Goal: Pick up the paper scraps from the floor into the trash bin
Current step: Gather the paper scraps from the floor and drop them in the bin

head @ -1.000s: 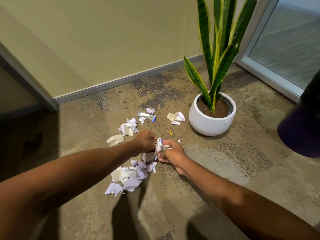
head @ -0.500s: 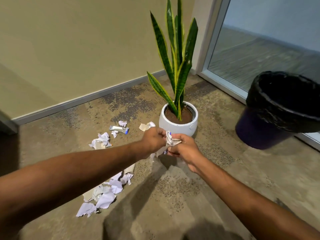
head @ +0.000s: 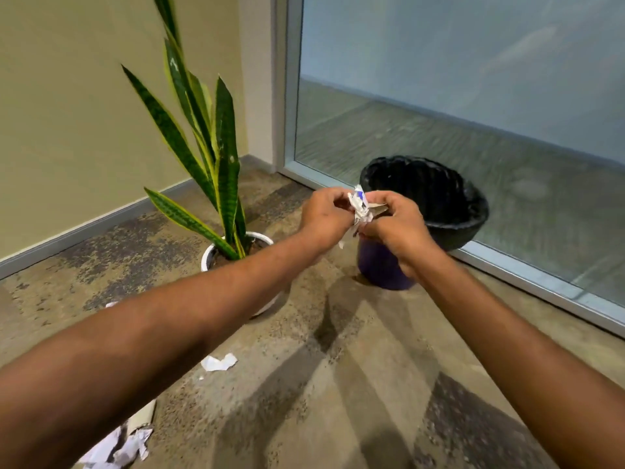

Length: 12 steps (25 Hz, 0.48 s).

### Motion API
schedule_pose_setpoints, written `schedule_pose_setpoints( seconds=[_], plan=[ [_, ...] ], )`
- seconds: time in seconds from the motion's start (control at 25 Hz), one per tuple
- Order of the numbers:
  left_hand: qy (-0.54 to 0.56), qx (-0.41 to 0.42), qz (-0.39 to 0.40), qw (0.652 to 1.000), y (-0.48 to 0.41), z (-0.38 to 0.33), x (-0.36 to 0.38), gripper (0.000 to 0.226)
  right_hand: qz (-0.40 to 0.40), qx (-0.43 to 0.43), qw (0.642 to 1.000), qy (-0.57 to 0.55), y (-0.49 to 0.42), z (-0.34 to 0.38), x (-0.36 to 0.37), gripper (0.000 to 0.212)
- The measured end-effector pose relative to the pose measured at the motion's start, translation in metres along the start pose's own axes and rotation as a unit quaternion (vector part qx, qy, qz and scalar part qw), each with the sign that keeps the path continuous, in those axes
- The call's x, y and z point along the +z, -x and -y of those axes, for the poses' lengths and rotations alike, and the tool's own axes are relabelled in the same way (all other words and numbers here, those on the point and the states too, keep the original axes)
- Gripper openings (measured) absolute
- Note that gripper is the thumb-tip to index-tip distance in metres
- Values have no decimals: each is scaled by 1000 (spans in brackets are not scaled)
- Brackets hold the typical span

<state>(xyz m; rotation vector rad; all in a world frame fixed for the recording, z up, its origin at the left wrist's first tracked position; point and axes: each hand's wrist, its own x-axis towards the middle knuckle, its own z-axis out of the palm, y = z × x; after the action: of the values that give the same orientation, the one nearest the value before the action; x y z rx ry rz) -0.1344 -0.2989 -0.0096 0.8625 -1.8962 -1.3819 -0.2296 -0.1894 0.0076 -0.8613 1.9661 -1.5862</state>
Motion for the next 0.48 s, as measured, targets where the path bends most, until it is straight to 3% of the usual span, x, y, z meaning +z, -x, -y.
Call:
schedule_pose_setpoints(
  seconds=[0.16,0.36,0.48],
  plan=[
    [52,48,1,997,-42,-48,52,30,-78,-21,997,-9,-41,23,-53,48],
    [161,-62,40,984,-84,-56,98,18,-156,79,978,-113,-80,21,-76,35],
    [218,-104,59,969,-88,-55,107,32,-184,125,968,-116,-88,11,-81,35]
  ],
)
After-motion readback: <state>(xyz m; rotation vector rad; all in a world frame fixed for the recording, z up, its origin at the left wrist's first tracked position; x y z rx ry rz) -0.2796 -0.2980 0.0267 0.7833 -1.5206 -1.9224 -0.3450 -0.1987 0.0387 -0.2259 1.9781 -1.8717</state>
